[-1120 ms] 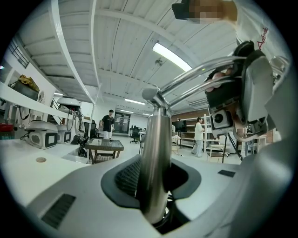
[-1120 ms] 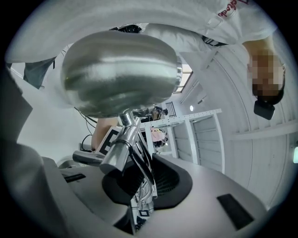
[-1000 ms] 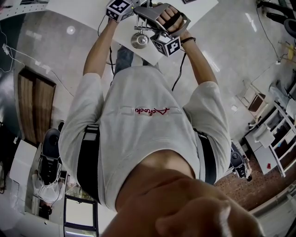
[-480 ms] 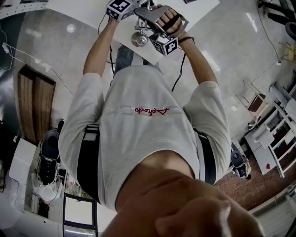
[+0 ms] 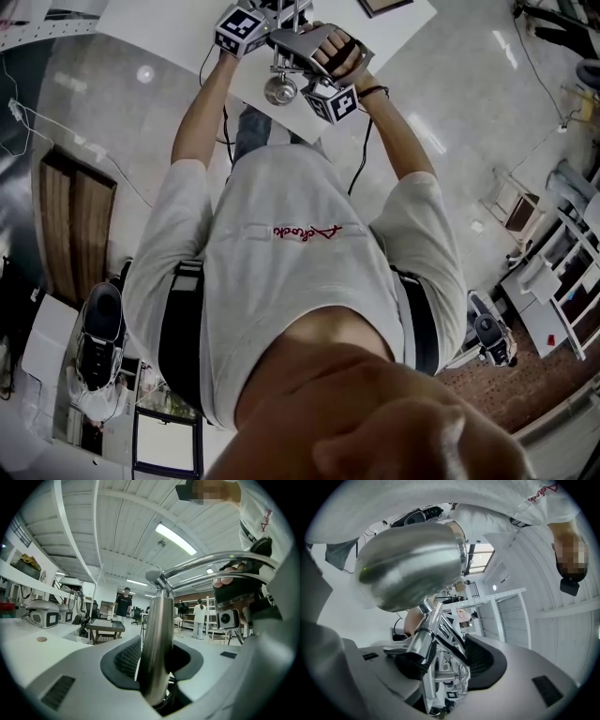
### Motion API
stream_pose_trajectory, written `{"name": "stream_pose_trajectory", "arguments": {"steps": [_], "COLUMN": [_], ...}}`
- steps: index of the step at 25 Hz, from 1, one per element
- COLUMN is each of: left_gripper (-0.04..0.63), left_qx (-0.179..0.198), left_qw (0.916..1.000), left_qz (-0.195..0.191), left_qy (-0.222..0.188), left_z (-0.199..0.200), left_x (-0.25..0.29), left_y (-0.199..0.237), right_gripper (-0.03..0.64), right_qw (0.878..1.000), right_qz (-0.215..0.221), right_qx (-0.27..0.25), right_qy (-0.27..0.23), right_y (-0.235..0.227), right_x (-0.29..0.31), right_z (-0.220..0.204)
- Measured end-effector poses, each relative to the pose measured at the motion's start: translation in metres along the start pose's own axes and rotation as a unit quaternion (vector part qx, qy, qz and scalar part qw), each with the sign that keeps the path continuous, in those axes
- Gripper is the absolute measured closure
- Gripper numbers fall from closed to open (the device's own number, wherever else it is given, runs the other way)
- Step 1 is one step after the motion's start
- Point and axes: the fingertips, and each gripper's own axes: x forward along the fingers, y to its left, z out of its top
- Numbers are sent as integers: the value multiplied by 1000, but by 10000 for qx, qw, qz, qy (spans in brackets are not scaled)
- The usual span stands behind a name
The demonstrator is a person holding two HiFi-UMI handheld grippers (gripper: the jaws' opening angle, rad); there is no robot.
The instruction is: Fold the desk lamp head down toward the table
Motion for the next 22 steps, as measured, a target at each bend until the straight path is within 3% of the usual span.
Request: {"name": "stream_pose_trajectory", "arguments": {"steps": [2,5,16,18,22], "left_gripper": [434,354,354,354,362], "left_qx": [-21,-37,26,25,-11], "left_qw": [10000,9998,9994,9993,9988], "left_qz": [66,149,168,228,404], "left_qy": [6,104,293,300,282], "left_z": [-1,-7,-17,-18,-20], "left_x": [-1,-4,-35,-42,-59], "left_y": [1,4,6,7,10], "right_gripper": [413,411,399,404,479], "right_qw": [9999,9987,9895,9865,9767], "right_qz": [111,9,36,40,-105], "right_qx": [77,342,900,1041,1464], "right_qy": [76,369,1131,1260,1565], "right_y": [5,2,8,11,14], "right_x": [-1,-2,-29,-35,-44], "right_z": [-3,-16,-53,-58,-69]}}
